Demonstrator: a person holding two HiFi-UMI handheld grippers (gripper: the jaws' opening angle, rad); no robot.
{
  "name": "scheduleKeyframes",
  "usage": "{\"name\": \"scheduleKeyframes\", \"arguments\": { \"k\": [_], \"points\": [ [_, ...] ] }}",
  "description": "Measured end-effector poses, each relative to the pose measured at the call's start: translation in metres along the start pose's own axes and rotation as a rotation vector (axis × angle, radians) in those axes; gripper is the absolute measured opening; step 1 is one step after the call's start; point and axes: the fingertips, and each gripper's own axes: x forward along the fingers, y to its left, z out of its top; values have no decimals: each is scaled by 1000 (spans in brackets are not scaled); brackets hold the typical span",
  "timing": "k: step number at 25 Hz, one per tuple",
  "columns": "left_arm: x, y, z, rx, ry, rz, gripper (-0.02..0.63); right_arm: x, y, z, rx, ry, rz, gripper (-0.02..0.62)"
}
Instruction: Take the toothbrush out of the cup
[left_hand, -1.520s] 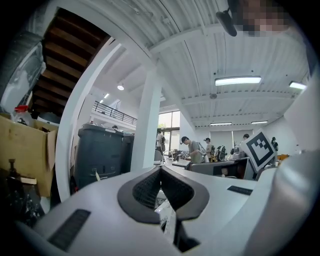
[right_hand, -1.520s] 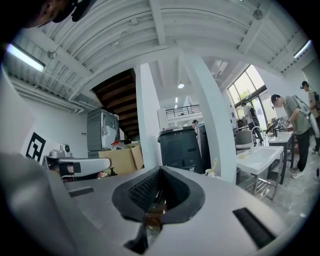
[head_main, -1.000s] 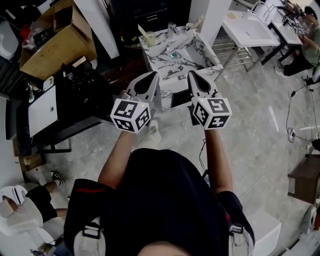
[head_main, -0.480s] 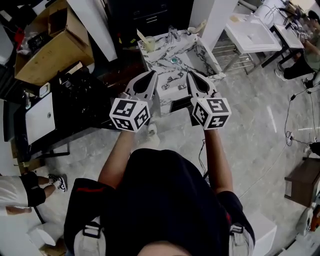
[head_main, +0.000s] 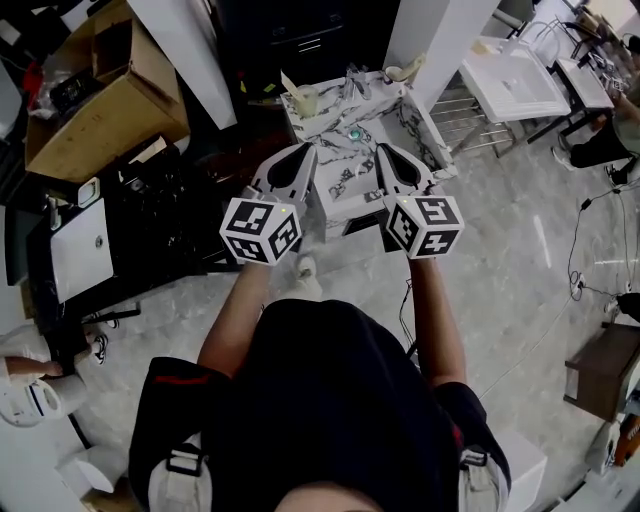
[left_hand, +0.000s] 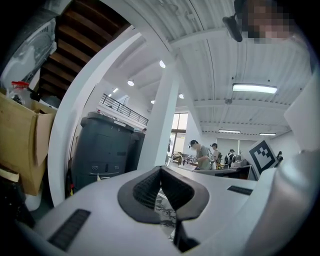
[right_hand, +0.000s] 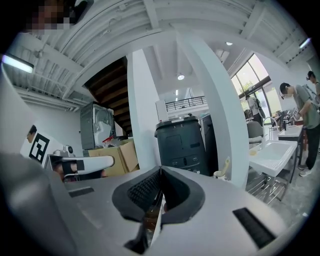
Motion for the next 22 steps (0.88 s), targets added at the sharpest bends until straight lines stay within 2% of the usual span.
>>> {"name": "scheduleKeyframes", "arguments": {
  "k": [14, 22],
  "points": [
    [37, 79, 21, -50, -3, -10, 11, 82, 1, 18, 3, 23, -27, 34],
    [51, 113, 13, -78, 19, -31, 11, 121, 2, 16, 2, 50, -48, 34]
  ]
}}
